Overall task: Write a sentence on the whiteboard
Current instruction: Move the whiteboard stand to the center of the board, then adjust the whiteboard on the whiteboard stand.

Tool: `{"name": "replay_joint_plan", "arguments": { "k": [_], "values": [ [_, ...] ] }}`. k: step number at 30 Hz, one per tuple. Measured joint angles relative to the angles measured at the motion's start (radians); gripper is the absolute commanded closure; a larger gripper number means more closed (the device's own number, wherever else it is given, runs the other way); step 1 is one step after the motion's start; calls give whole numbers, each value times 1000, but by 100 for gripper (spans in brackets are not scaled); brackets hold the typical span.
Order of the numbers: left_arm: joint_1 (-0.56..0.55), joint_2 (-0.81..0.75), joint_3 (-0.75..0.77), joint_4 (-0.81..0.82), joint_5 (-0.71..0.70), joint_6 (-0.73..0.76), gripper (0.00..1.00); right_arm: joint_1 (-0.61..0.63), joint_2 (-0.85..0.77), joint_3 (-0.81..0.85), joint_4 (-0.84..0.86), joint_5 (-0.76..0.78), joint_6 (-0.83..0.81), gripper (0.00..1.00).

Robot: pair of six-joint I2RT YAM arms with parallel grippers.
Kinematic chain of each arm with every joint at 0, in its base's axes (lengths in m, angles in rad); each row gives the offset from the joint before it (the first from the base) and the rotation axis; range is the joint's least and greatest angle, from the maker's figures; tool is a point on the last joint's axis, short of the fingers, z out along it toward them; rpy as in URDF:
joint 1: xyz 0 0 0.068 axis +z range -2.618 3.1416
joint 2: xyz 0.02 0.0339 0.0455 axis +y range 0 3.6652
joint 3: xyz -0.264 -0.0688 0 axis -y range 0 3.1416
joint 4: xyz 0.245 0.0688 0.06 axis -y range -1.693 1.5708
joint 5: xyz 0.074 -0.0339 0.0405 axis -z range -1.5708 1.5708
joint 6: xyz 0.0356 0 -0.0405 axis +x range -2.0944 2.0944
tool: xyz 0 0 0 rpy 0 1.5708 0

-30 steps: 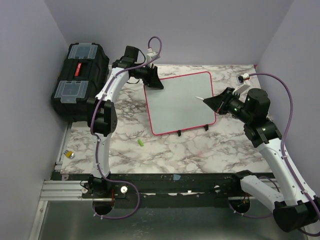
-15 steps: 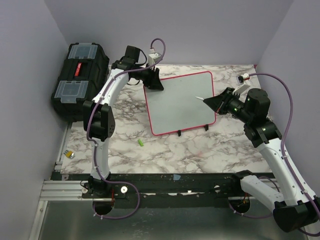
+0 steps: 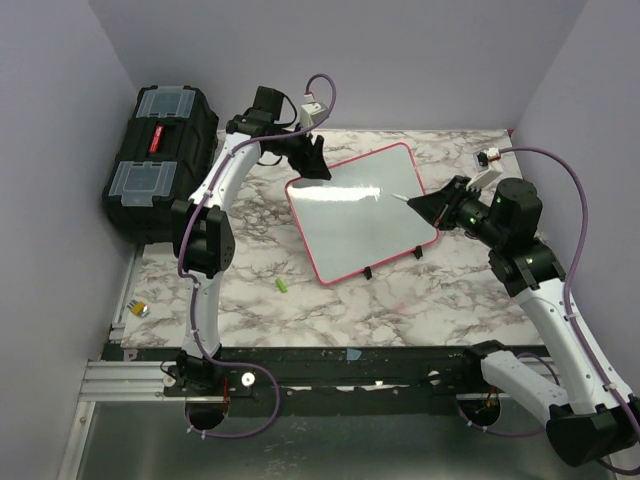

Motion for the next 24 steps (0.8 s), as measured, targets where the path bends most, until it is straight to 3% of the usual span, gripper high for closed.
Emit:
{"name": "replay_joint_plan", "arguments": {
  "k": [9,16,24],
  "values": [
    [-1,48,57,-14,-7,2,27,0,-1,0,0,0,-2,99],
    [6,95,67,-43,-18,-7,49,0,-1,0,0,0,-2,99],
    [9,109,68,-81,-8,-23,82,0,-1,0,0,0,-2,99]
  ]
}}
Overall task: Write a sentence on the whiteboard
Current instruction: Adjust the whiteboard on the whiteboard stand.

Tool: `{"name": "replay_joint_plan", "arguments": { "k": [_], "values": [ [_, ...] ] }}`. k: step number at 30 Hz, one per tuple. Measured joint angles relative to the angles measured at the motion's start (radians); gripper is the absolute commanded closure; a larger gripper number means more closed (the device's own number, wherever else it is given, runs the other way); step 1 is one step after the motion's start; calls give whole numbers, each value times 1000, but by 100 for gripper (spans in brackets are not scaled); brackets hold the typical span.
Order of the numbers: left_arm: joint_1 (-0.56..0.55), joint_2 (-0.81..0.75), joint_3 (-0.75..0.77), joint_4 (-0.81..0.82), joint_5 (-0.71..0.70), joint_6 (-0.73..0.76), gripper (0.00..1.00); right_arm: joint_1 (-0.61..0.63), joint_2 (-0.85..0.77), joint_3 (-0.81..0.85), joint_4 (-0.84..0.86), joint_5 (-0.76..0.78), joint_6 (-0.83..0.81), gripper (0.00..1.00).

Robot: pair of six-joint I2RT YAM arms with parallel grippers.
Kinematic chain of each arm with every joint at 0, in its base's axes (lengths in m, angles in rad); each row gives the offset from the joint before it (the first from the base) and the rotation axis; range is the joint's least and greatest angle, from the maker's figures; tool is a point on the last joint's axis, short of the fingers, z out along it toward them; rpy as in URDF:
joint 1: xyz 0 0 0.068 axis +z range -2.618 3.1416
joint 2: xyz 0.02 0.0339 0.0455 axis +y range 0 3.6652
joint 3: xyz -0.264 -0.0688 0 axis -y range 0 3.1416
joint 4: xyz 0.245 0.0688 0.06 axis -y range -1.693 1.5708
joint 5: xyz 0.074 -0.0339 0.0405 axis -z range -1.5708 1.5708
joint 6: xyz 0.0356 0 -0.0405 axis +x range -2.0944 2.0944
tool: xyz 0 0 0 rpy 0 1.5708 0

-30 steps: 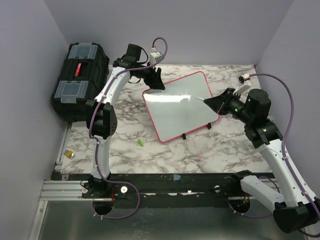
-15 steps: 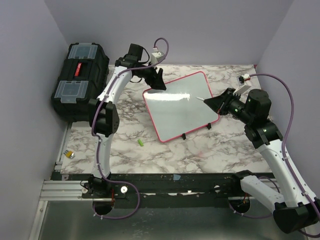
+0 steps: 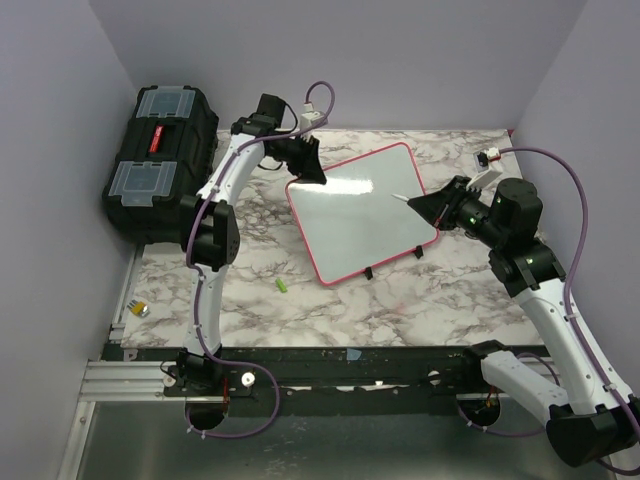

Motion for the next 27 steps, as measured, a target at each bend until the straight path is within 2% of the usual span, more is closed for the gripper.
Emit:
{"name": "replay_joint_plan", "arguments": {
  "k": [6,14,23,27],
  "values": [
    [6,0,11,-16,48,-27,100,0,0,0,0,0,0,99],
    [5,-48,-47,9,43,-37,100,0,0,0,-5,-2,-16,99],
    [-32,-203,-202,92,-66,-71,100,7,24,0,-18,-81,-46,99],
    [-43,-262,-263,125,-101,-84,100,51,68,2,-21,-74,-47,99]
  ]
}}
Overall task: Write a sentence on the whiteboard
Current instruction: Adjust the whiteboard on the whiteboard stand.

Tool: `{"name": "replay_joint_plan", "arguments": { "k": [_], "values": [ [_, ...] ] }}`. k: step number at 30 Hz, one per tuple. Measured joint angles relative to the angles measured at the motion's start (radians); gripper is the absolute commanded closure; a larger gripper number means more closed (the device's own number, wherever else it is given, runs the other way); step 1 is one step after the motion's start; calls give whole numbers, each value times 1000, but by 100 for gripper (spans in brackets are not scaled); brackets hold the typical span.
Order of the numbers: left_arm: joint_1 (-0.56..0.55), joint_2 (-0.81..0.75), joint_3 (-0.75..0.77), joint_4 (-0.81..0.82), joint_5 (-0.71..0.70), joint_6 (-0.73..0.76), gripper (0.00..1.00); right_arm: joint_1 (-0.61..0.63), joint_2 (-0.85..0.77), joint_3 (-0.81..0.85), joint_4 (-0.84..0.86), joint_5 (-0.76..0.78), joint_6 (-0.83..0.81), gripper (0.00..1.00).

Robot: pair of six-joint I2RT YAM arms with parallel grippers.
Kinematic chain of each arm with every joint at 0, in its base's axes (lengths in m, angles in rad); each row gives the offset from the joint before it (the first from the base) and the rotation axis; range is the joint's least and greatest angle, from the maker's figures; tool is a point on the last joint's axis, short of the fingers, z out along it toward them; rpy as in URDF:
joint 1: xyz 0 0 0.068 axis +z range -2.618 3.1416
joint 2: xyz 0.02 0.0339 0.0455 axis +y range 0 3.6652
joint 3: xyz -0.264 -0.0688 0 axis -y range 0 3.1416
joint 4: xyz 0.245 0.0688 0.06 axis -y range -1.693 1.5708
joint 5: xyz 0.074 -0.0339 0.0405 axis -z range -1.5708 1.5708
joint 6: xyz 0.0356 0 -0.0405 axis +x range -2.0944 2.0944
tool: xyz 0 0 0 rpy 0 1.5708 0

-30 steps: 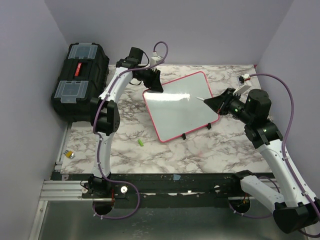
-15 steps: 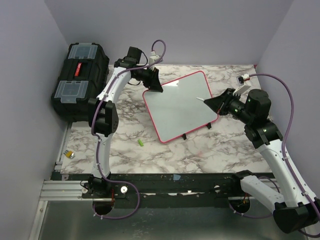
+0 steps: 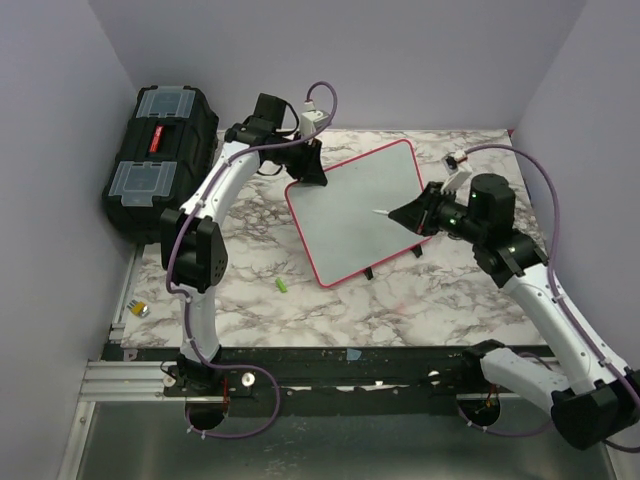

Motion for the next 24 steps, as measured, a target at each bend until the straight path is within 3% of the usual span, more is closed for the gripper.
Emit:
{"name": "replay_joint_plan", "arguments": {
  "k": [9,15,24],
  "values": [
    [-20,-78,-101,82,-65,-42,100,369,164,92,-26,280,24,99],
    [-18,-144,-215,176,-86,-97,100,476,261,139,-4,438,45,99],
    [-20,-169,-241,200,-97,-113,100,589,402,225,34,608,89,99]
  ]
}}
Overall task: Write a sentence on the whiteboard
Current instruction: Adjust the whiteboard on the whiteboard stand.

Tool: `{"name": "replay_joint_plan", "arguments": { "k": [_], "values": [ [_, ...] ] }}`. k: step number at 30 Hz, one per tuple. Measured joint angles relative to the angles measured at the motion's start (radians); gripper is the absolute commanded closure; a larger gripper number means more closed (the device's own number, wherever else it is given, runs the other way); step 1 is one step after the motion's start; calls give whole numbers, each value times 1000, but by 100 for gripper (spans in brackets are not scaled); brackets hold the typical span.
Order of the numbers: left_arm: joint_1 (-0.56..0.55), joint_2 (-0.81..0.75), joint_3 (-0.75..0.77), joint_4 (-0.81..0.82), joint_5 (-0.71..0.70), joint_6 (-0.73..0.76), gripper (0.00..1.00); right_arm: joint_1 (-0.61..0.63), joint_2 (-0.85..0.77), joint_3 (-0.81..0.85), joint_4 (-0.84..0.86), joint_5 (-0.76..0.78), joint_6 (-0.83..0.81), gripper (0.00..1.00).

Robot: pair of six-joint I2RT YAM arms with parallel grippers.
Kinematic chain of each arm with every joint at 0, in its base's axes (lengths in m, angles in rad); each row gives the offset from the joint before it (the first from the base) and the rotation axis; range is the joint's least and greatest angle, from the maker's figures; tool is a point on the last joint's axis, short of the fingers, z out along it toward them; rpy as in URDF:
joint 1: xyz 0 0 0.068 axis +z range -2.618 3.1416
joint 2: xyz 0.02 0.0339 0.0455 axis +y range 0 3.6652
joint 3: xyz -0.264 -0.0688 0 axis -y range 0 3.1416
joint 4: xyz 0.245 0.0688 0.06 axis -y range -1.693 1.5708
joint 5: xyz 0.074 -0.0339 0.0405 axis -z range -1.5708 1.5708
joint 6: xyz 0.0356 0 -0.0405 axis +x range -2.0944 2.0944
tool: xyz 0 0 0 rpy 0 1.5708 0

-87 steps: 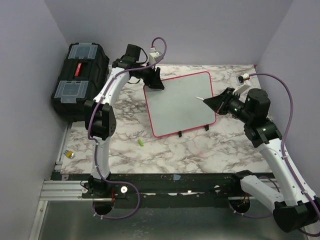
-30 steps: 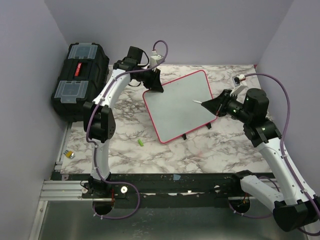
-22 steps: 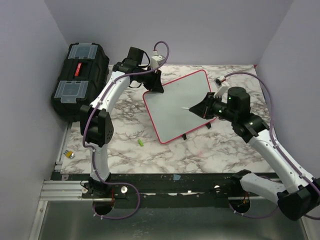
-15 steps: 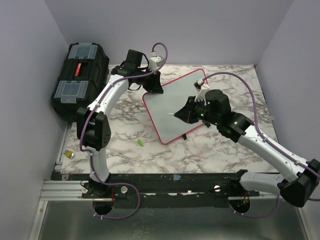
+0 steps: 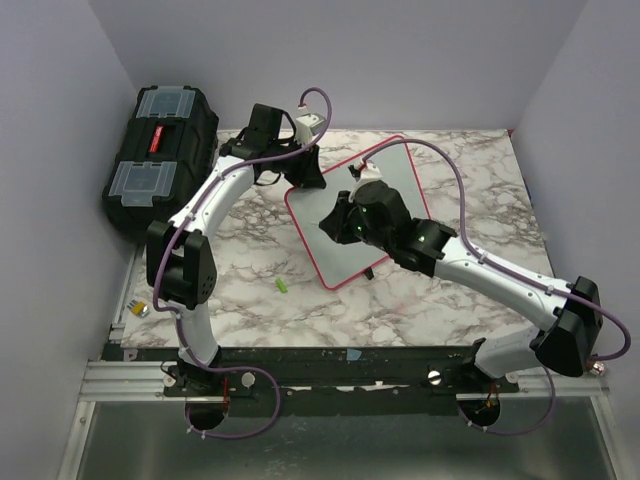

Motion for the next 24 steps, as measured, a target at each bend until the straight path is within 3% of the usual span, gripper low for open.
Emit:
{"name": "replay_joint_plan", "arguments": {
  "k": [10,24],
  "values": [
    [-8,-36,-30,18,-11,-18,100,25,90,89,33,144,32,99],
    [-18,-56,-42,26,-13,-38,100,40,183,127,75,179,46,99]
  ]
}}
